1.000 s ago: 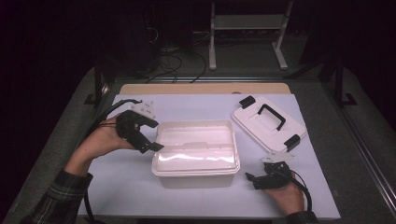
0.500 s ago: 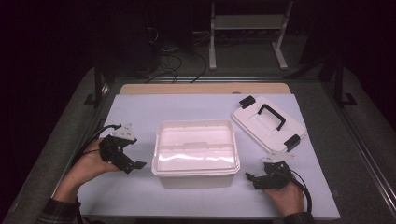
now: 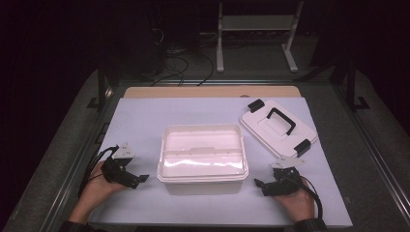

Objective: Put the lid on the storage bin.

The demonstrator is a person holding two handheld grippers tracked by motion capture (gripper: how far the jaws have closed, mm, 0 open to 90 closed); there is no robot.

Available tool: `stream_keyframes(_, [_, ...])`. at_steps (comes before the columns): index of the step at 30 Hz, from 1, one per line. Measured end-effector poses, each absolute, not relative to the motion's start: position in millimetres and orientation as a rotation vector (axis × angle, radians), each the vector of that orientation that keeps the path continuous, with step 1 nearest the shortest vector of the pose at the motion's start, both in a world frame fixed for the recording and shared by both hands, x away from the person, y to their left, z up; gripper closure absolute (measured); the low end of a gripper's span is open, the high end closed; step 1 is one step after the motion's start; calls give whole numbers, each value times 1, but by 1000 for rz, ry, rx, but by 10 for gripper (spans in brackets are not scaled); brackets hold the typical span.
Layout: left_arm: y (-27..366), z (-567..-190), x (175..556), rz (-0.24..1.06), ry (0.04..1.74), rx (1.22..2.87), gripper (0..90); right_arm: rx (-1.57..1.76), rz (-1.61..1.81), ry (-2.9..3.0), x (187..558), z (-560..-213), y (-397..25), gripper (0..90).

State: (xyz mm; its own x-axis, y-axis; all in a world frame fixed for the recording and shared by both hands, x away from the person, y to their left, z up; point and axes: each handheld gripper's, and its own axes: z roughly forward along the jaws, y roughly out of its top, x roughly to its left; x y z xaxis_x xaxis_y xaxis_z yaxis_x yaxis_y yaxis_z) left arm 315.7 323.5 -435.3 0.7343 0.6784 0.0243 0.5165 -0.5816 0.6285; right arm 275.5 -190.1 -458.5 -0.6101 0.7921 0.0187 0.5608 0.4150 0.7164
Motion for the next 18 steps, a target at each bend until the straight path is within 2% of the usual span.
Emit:
stream_keyframes(5, [333, -448, 320, 360, 963, 2263, 0, 1182, 990, 2370, 278, -456, -190, 133])
stream_keyframes(16, [335, -452, 317, 389, 948, 2228, 0, 1184, 1010, 2355, 301, -430, -203, 147])
stream_keyframes(18, [335, -452, 317, 389, 948, 2228, 0, 1160, 1021, 2358, 305, -423, -204, 187])
